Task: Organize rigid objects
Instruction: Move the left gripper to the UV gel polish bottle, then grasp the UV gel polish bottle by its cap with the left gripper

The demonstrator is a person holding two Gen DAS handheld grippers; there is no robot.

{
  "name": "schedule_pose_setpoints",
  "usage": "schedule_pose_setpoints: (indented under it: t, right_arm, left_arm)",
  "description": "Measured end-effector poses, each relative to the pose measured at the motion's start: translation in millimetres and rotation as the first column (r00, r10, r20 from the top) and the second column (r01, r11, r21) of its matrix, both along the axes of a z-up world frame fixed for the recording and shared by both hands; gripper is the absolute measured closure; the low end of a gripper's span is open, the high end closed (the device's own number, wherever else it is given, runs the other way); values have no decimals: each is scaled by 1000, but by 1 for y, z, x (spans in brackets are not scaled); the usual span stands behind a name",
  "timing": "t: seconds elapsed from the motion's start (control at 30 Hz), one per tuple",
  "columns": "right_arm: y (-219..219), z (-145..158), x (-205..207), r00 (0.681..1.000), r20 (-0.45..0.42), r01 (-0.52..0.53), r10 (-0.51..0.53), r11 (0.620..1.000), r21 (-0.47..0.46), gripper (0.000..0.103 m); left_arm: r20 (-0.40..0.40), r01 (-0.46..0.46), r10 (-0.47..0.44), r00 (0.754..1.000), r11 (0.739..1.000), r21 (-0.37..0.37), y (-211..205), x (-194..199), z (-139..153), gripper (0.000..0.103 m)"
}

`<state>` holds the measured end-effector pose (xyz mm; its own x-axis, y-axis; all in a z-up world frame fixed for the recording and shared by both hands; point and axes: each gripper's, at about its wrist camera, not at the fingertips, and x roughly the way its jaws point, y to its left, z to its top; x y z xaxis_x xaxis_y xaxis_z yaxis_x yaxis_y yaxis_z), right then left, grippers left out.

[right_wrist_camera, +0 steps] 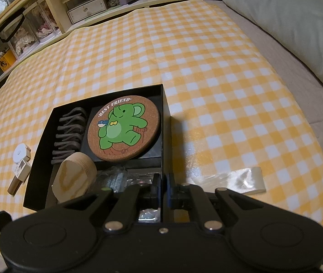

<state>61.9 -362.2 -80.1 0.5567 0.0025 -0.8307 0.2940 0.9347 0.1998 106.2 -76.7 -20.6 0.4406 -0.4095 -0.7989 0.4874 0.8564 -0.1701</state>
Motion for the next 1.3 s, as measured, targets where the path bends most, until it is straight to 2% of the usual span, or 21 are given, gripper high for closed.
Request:
schedule_pose_setpoints:
  t: [0.1,0.23,0.4,0.5,0.67,0.87,0.97,1.1,1.17,1.3]
  right_arm:
    - [0,0,0,1000,3,-1,1,1000,-8,97]
    - [2,0,0,1000,4,-2,2,1000,-18,98]
    - [4,0,1,1000,2,-6,6,999,-34,98]
    - [4,0,2,1000,-2,-9,9,999,-45,98]
    - [6,0,2,1000,-4,-15,15,998,-58,98]
    - [9,-2,3,1000,-14,-22,21,997,-71,98]
    - [8,-3,3,1000,-17,-24,23,997,-70,98]
    - [8,-3,4,1000,-18,-24,23,997,-68,98]
    - [8,-3,4,1000,-18,-25,24,997,-69,98]
    - [8,-4,4,1000,-18,-26,24,997,-70,98]
  left_arm:
    - [31,-26,26,999,1000,-15,15,7,6,0]
    - [86,-103,107,991,994,-47,43,23,11,0]
    - [92,-207,216,972,973,-99,75,51,17,0]
    - [108,-247,254,961,966,-70,83,66,14,0]
    - [111,-250,247,963,968,20,93,90,-12,0]
    - [79,-154,145,986,979,131,89,101,-51,2]
    - [37,-115,110,993,978,175,84,103,-62,19]
    - [-31,-45,55,998,965,259,74,95,-76,49]
    - [-47,-26,41,998,957,288,73,90,-82,58]
    - [-42,-19,31,999,961,276,74,87,-82,78]
